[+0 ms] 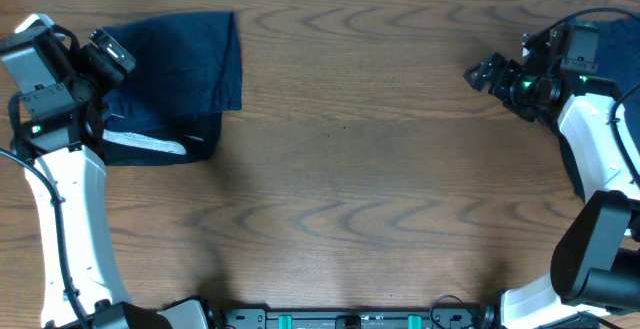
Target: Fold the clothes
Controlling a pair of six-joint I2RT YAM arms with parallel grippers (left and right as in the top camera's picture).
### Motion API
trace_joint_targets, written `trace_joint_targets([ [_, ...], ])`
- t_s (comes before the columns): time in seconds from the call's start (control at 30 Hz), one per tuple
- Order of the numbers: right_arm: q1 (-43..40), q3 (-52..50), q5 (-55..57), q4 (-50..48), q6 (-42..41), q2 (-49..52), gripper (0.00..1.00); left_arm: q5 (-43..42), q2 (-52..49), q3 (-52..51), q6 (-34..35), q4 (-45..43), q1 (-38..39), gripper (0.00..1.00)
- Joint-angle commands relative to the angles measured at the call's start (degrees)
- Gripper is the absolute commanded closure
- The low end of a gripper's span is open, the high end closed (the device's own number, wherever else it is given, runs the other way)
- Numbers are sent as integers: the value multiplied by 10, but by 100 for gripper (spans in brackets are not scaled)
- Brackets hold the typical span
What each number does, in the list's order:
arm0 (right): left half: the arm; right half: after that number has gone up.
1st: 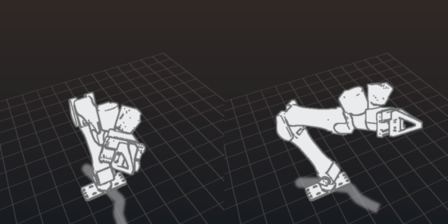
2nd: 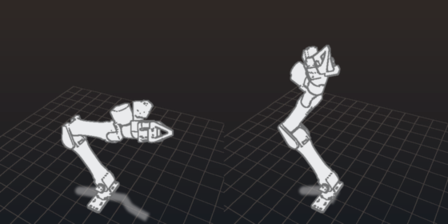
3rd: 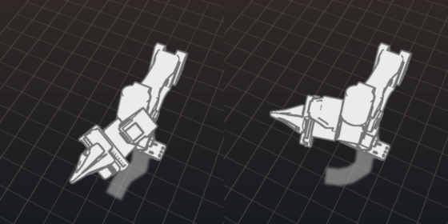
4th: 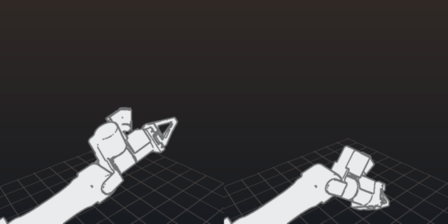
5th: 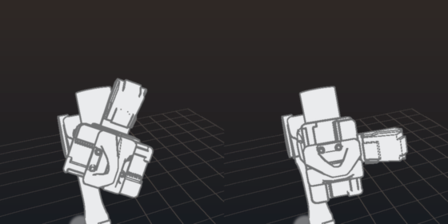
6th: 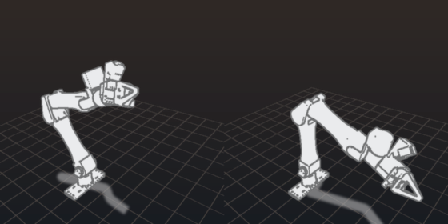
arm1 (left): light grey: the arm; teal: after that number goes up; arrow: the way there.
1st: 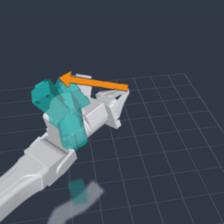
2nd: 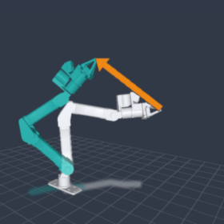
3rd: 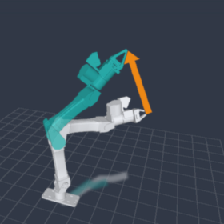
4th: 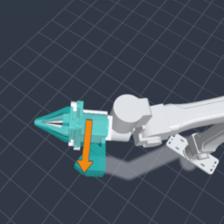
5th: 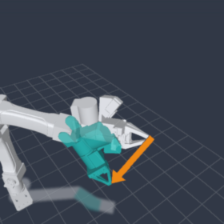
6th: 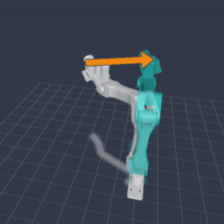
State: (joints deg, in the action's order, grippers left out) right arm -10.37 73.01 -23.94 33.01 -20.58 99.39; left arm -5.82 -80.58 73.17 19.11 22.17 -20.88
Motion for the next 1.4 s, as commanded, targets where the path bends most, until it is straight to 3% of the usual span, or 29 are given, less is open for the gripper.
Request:
trace_joint_targets([
  [0.0, -1, -1, 0, 0, 0, 3, 1, 2, -2, 0, 1, 1, 0, 2],
  [0.4, 3, -7, 0, 1, 1, -4, 1, 2, -2, 0, 1, 1, 0, 2],
  [0.63, 13, -12, 12, -21, 0, -85, 1, 2, -2, 0, 1, 1, 0, 2],
  [0.83, 65, -20, 132, -123, 3, -206, 1, 2, -2, 0, 1, 1, 0, 2],
  [1.03, 137, -70, 233, -215, 90, -345, 1, 2, -2, 0, 1, 1, 0, 2],
  [1.37, 164, -344, 252, -369, 113, -658, 1, 2, -2, 0, 1, 1, 0, 2],
])
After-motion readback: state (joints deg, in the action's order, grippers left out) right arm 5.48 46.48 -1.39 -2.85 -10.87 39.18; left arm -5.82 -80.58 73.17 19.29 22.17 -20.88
